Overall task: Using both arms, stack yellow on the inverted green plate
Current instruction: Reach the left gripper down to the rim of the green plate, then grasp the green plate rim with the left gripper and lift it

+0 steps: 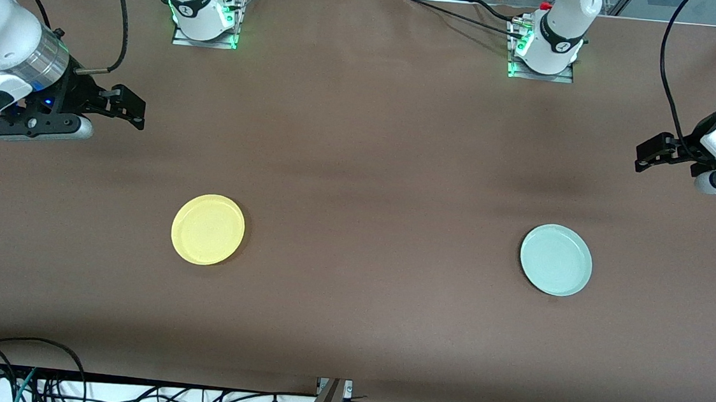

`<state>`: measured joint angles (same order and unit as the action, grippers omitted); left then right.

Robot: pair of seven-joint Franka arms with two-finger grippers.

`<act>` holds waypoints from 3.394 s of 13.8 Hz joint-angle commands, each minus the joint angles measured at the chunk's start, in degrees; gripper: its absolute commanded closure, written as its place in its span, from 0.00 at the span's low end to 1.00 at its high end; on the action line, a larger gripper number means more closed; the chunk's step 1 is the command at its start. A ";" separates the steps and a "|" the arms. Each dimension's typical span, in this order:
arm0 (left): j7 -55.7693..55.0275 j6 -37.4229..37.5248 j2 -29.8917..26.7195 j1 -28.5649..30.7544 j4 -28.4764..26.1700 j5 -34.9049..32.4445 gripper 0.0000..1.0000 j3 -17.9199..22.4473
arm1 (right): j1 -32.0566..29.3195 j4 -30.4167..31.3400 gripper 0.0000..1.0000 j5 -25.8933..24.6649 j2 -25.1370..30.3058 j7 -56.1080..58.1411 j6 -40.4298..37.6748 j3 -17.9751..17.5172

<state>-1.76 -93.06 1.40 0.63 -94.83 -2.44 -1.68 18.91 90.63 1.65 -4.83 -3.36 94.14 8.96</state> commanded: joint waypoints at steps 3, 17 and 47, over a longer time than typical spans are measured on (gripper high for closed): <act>1.67 1.04 0.97 -0.10 2.02 1.91 0.00 0.19 | -0.45 -0.02 0.00 -0.68 0.26 0.73 -0.19 0.18; 2.54 -4.38 15.01 0.69 2.98 -0.54 0.00 0.71 | -0.45 -0.19 0.00 -0.77 1.22 0.73 -0.27 0.53; 23.91 -35.71 37.45 1.32 2.37 -3.96 1.00 0.10 | 0.08 -0.28 0.00 -0.68 0.70 0.64 0.34 0.00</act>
<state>22.46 -131.86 41.15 5.14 -92.64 -3.88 -2.18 18.90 90.61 1.53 -4.28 -3.32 94.35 9.45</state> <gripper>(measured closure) 0.969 0.000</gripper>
